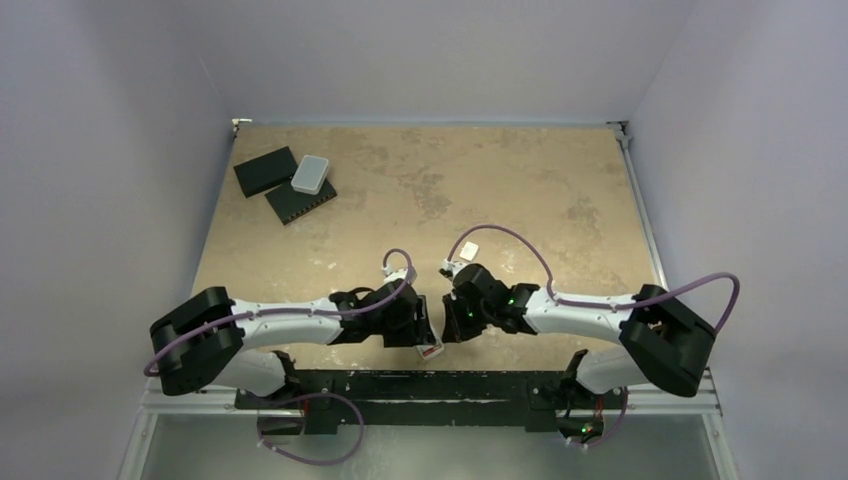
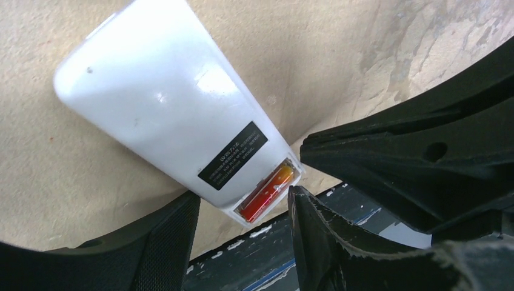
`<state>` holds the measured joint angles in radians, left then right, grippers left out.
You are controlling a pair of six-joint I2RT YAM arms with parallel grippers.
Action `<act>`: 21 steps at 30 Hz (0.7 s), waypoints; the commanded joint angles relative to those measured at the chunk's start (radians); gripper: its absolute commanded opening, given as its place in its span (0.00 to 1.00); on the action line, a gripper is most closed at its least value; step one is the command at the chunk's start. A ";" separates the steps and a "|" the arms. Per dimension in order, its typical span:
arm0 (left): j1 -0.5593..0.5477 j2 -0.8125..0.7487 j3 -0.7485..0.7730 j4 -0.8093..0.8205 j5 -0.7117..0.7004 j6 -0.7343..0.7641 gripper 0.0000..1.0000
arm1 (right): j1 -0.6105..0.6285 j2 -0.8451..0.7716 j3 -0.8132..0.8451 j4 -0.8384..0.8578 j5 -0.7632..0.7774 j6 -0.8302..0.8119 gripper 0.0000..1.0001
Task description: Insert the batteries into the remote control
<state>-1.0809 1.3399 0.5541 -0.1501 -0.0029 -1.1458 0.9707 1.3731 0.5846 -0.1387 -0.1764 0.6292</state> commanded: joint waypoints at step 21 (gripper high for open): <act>0.032 0.105 0.145 -0.023 -0.031 0.226 0.50 | 0.008 -0.192 0.034 -0.177 0.194 0.055 0.10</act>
<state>-1.0561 1.4616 0.6659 -0.1459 -0.0055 -0.9630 0.9752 1.2320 0.5461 -0.2287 -0.0700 0.6743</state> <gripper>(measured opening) 0.508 0.055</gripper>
